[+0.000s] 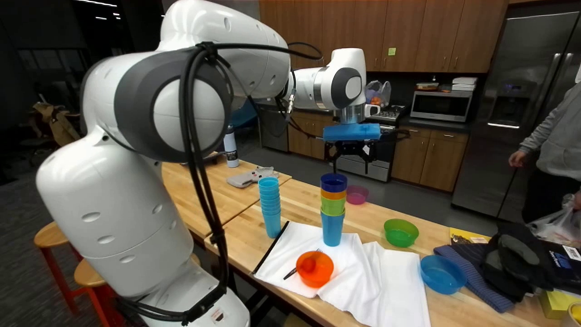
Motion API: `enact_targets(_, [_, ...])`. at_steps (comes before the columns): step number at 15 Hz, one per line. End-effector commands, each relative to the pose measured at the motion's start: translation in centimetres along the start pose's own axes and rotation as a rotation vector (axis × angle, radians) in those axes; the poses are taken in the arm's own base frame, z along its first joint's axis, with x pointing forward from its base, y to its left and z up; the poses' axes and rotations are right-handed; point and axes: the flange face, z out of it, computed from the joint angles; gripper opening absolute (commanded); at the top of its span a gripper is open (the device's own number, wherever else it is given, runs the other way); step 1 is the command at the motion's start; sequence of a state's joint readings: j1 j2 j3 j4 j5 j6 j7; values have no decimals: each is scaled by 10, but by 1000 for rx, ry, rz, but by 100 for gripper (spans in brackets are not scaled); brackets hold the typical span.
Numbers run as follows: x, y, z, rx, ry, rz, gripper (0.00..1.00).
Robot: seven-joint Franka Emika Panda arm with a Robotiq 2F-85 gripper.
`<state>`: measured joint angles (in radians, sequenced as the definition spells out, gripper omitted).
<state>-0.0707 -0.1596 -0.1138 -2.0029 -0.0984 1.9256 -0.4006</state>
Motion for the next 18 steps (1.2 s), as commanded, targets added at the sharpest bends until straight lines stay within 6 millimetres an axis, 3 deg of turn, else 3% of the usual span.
enact_targets(1, [48, -6, -10, -26, 42, 35, 100])
enact_targets(4, [72, -12, -10, -45, 67, 64, 100])
enact_targets(8, [84, -13, -8, -18, 13, 70, 100])
enact_targets(15, [83, -14, -12, 12, -134, 53, 100])
enact_targets(18, [80, -17, -7, 18, -120, 62, 100])
